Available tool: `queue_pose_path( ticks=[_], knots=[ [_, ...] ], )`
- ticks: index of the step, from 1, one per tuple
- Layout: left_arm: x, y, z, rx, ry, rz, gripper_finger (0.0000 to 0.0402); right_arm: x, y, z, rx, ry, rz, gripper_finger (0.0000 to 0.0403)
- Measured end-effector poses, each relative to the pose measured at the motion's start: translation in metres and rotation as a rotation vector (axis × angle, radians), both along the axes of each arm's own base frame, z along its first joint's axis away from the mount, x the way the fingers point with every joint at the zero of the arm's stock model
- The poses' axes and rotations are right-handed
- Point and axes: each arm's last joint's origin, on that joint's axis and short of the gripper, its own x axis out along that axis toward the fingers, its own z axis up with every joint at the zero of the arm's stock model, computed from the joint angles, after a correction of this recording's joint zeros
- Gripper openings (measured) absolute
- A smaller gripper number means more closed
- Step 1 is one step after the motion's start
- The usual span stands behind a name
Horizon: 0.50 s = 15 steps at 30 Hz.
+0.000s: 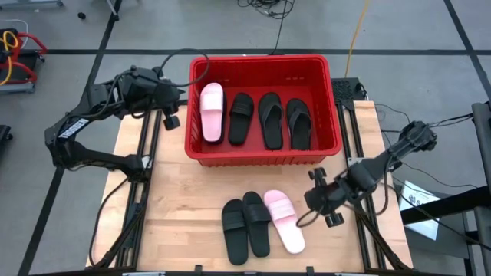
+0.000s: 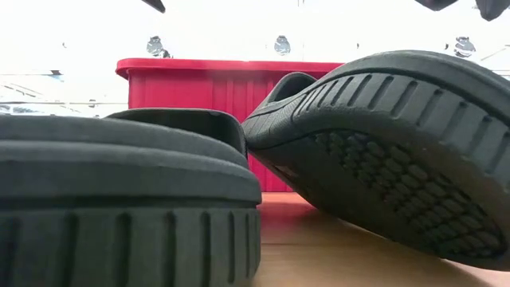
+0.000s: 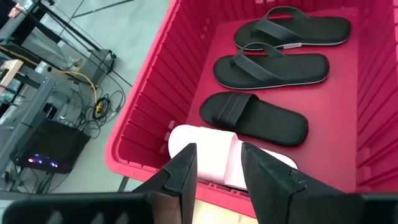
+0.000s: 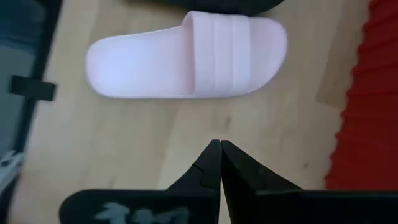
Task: Pick and place slides into bin
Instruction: Put the pink slide into the red container
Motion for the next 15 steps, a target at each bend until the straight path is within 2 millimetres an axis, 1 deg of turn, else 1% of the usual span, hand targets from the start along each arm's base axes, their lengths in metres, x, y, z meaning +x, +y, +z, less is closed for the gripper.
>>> queue_pose_path(
  ticks=[4,11,15],
  knots=[
    [0.001,-0.002,0.000,0.008,0.010,-0.021,0.0124,0.005,0.009,-0.008,-0.049,-0.004,0.020,0.0000],
    [0.002,-0.005,0.000,0.013,0.013,-0.043,0.0124,0.016,0.017,-0.021,-0.088,0.015,0.087,0.0003],
    [0.003,-0.006,0.000,0.008,0.015,-0.077,0.0124,0.025,0.023,-0.029,-0.098,0.006,0.130,0.0028]
  ],
)
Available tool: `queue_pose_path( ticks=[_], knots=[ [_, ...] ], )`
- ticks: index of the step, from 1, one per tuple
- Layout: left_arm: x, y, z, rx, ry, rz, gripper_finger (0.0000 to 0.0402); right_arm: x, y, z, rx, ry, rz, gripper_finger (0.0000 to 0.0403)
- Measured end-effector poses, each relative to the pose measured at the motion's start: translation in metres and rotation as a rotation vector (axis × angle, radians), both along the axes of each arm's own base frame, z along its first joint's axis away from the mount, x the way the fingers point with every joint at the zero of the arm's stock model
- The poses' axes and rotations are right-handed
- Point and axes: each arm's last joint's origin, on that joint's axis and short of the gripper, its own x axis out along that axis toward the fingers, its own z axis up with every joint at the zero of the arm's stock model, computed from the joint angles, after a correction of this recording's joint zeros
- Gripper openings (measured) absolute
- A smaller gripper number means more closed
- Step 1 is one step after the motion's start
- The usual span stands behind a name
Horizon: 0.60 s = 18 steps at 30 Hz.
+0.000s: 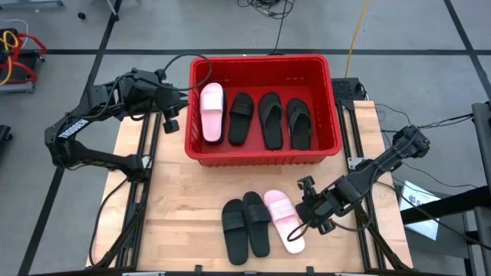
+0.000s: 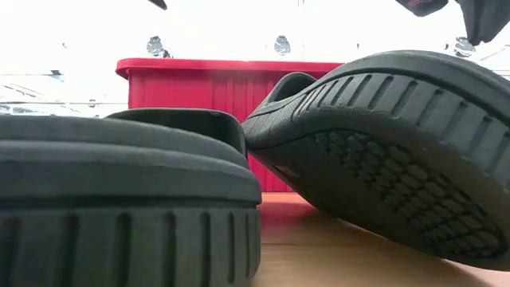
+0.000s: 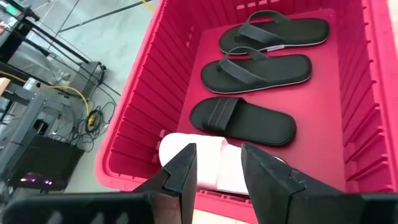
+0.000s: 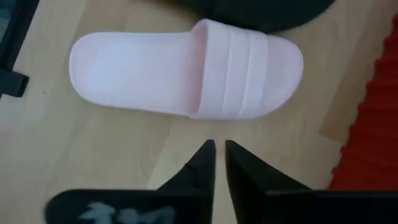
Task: Pick and place slides into bin
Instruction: Put the pink slide into the red container
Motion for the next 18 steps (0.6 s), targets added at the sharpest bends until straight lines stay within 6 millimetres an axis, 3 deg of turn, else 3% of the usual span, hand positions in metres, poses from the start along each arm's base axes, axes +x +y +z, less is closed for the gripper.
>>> queue_pose_path(
  ticks=[10,18],
  knots=[
    [0.000,0.000,0.000,-0.002,0.002,-0.005,0.0124,0.022,0.013,-0.027,-0.038,-0.025,0.044,0.0142],
    [0.000,0.000,0.000,-0.003,0.004,-0.006,0.0124,0.036,0.016,-0.056,-0.036,-0.234,0.034,0.0171]
  ],
)
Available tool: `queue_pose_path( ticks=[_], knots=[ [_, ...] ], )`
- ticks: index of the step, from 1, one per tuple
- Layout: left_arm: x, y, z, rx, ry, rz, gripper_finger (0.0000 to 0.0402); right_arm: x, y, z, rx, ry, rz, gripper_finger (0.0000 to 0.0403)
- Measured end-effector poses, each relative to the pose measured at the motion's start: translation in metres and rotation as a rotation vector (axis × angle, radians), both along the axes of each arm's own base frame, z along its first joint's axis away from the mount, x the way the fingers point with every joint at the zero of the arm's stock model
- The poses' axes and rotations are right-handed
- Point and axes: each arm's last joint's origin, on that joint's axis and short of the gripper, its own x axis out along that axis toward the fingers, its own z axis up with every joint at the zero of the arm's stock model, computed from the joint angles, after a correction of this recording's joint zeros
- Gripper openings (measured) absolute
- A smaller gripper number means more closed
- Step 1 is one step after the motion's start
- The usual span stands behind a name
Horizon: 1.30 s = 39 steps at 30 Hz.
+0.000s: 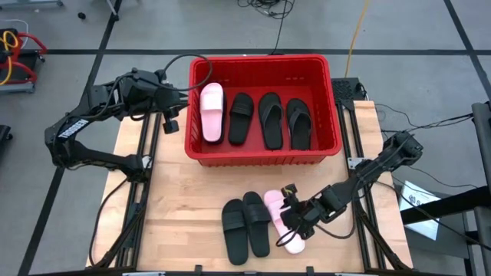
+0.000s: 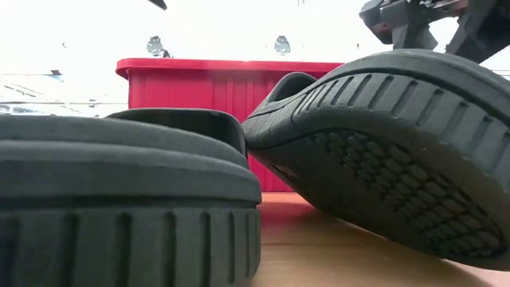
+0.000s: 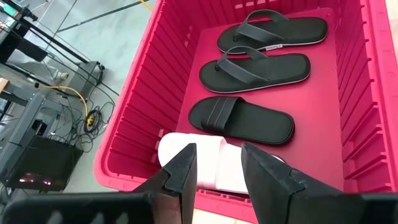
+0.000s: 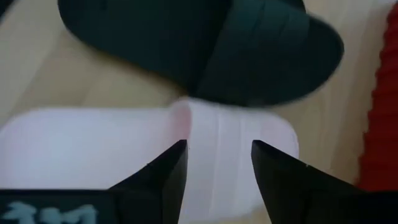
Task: Pick and place slides into bin
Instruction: Put the pink slide into the red container
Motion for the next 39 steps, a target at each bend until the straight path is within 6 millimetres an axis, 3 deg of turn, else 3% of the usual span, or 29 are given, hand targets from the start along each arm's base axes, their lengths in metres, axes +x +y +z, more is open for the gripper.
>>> queue_pose_path(
  ticks=[15,24,34,39],
  knots=[
    [-0.002,-0.001,-0.002,-0.011,0.026,0.000,0.0124,-0.008,-0.006,-0.044,0.029,-0.078,0.042,0.0173],
    [-0.002,-0.001,-0.002,-0.011,0.025,0.000,0.0124,-0.014,-0.010,-0.053,-0.072,-0.060,0.135,0.0169],
    [-0.002,-0.001,-0.002,-0.018,0.021,0.006,0.0124,-0.012,-0.016,-0.052,-0.259,-0.141,0.052,0.0167],
    [-0.002,-0.001,-0.002,-0.018,0.020,0.007,0.0124,-0.012,-0.017,-0.052,-0.252,-0.142,0.038,0.0127]
  ],
)
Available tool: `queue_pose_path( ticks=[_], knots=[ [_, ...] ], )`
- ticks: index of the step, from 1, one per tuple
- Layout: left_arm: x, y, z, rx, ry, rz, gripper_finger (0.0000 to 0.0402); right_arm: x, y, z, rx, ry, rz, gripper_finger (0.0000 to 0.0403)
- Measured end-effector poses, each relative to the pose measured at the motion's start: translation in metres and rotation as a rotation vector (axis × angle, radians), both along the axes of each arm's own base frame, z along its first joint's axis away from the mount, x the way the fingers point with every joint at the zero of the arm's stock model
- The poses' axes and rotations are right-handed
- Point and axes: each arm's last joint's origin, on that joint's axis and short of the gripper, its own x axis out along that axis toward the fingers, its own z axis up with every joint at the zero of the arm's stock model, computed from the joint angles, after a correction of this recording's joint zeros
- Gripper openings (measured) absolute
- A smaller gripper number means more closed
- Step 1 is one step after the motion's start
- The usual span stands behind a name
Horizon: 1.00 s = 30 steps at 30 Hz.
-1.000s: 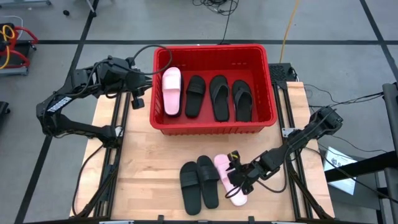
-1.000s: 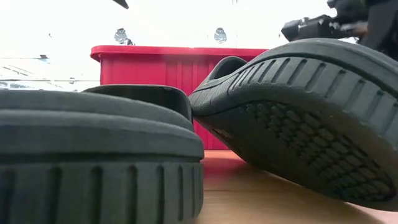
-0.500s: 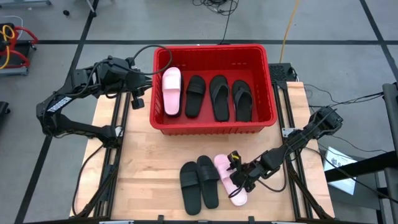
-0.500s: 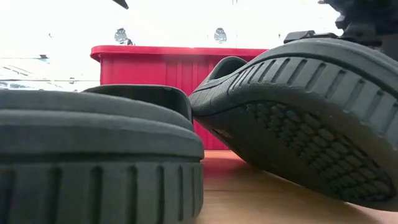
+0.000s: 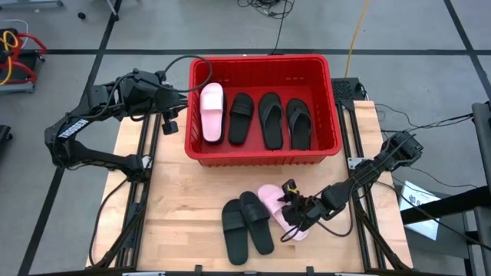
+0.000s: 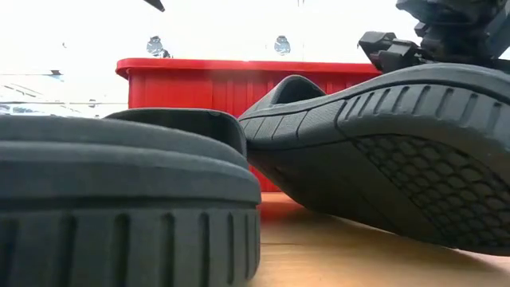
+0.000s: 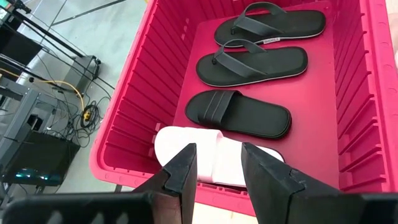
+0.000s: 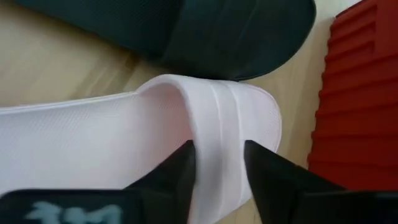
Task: Pick and place slides into bin
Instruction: Put the pink slide into the red container
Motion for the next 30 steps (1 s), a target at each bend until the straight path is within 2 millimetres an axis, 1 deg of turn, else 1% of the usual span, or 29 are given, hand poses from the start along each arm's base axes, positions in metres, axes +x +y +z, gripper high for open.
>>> queue_pose_path(
  ticks=[3,6,8,15,19,27,30],
  knots=[
    [0.000,0.000,0.000,-0.001,0.000,0.001,0.0124,0.002,-0.003,0.000,0.022,-0.006,-0.037,0.0080],
    [0.000,0.000,0.000,-0.001,-0.001,0.001,0.0124,0.004,-0.007,0.000,0.050,-0.015,-0.087,0.0025],
    [0.000,0.000,0.000,-0.002,-0.001,0.001,0.0124,0.006,-0.010,0.000,0.070,-0.022,-0.120,0.0008],
    [0.000,0.000,0.000,-0.002,-0.001,0.001,0.0124,0.011,-0.020,0.001,0.145,-0.046,-0.245,0.0003],
    [0.000,0.000,0.000,-0.008,-0.005,0.007,0.0124,0.016,-0.020,0.006,0.165,-0.063,-0.262,0.0002],
    [0.000,0.000,0.000,-0.007,-0.005,0.007,0.0124,0.021,-0.019,0.031,0.182,-0.091,-0.264,0.0001],
    [0.000,0.000,0.000,-0.006,-0.002,-0.010,0.0124,0.025,-0.016,0.045,0.196,-0.110,-0.263,0.0001]
  ],
)
